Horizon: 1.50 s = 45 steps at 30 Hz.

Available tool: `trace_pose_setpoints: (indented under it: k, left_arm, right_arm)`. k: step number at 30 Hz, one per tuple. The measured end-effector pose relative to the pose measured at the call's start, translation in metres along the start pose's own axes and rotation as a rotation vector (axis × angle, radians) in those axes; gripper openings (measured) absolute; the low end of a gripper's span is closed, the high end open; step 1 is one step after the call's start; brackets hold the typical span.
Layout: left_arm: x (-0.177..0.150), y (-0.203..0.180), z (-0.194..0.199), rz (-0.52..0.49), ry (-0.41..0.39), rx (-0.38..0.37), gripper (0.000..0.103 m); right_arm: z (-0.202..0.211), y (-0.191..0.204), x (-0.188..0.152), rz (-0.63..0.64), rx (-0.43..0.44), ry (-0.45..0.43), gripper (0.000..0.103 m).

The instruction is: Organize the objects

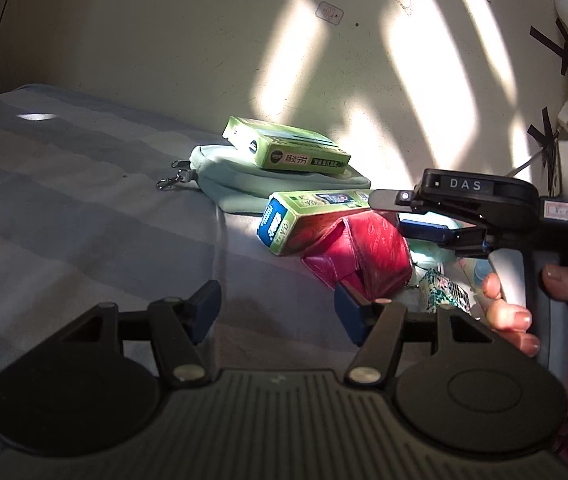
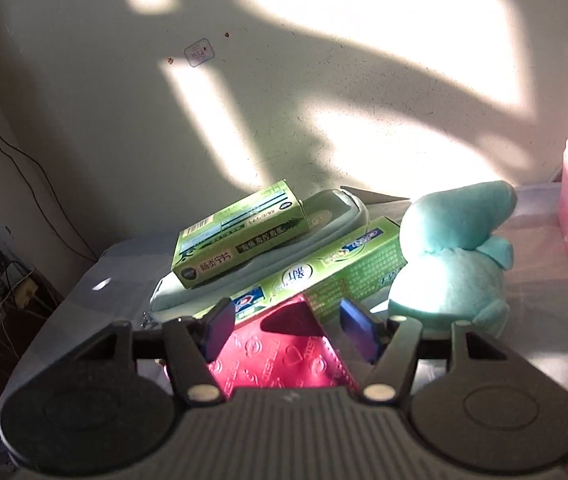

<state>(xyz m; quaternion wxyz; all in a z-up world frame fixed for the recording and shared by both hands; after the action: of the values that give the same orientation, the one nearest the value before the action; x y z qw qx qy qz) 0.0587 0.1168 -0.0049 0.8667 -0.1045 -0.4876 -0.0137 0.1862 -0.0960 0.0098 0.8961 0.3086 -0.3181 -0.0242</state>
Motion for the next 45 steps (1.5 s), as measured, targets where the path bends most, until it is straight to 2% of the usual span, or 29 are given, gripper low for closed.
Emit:
trace_pose_setpoints:
  k: [2,5,9,12,17,18,19,20,21,25,28,31,33,36,38,41,45]
  left_arm:
    - [0.0,0.006,-0.001,0.045,0.001,-0.021,0.065]
    - [0.0,0.011,-0.001,0.083,-0.001,-0.043,0.065]
    - [0.001,0.007,0.001,0.074,-0.014,-0.062,0.065]
    - [0.007,0.004,-0.004,0.062,-0.014,-0.07,0.065]
    - [0.02,-0.01,-0.023,-0.016,0.012,-0.115,0.065]
    - [0.017,-0.014,-0.029,-0.032,0.04,-0.12,0.063]
    - [0.014,-0.016,-0.031,-0.029,0.052,-0.133,0.061]
    - [0.012,-0.017,-0.027,-0.037,0.047,-0.125,0.059]
    - [0.011,-0.019,-0.022,-0.05,0.049,-0.123,0.053]
    - [0.011,-0.031,0.008,-0.017,0.022,-0.174,0.046]
    - [0.032,-0.061,0.028,-0.072,-0.056,-0.199,0.046]
    - [0.057,-0.1,0.033,-0.136,-0.098,-0.266,0.046]
    - [0.07,-0.137,0.026,-0.189,-0.107,-0.328,0.046]
    - [0.08,-0.191,0.003,-0.255,-0.087,-0.404,0.046]
    - [0.08,-0.225,-0.015,-0.302,-0.07,-0.436,0.046]
    - [0.073,-0.273,-0.047,-0.347,0.0,-0.468,0.046]
    - [0.064,-0.307,-0.084,-0.376,0.08,-0.463,0.047]
  right_arm:
    - [0.002,-0.002,-0.007,-0.054,0.049,0.038,0.058]
    - [0.021,0.009,-0.031,-0.034,0.088,0.066,0.05]
    - [0.052,0.024,-0.077,0.041,0.134,0.064,0.051]
    - [0.058,0.032,-0.098,0.146,0.103,0.021,0.053]
    - [0.053,0.032,-0.099,0.164,0.095,0.023,0.052]
    - [0.051,0.031,-0.098,0.159,0.096,0.029,0.05]
    - [0.049,0.029,-0.099,0.153,0.095,0.044,0.039]
    - [0.048,0.027,-0.099,0.152,0.077,0.035,0.032]
    - [0.052,0.026,-0.099,0.157,0.073,0.031,0.029]
    - [0.087,0.027,-0.098,0.161,0.122,-0.028,0.028]
    - [0.131,0.036,-0.092,0.24,0.108,-0.164,0.028]
    - [0.172,0.028,-0.078,0.249,0.091,-0.279,0.028]
    - [0.201,0.011,-0.069,0.259,0.038,-0.371,0.028]
    - [0.231,-0.028,-0.055,0.221,-0.041,-0.448,0.028]
    - [0.244,-0.06,-0.046,0.165,-0.077,-0.461,0.028]
    - [0.255,-0.109,-0.033,0.078,-0.123,-0.442,0.029]
    - [0.25,-0.153,-0.019,0.017,-0.177,-0.385,0.029]
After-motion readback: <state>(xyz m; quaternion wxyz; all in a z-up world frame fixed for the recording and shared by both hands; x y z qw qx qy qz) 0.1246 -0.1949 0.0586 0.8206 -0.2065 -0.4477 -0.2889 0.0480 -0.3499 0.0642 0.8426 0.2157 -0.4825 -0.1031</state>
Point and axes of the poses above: each gripper's, at about its wrist camera, not at the fingertips, and z roughly against the way its jaws point, y to its left, x to its top, the point moved 4 cm from there along -z, roughly the way its jaws point, and after that the axes turned 14 degrees about -z, right-handed, at the moved point
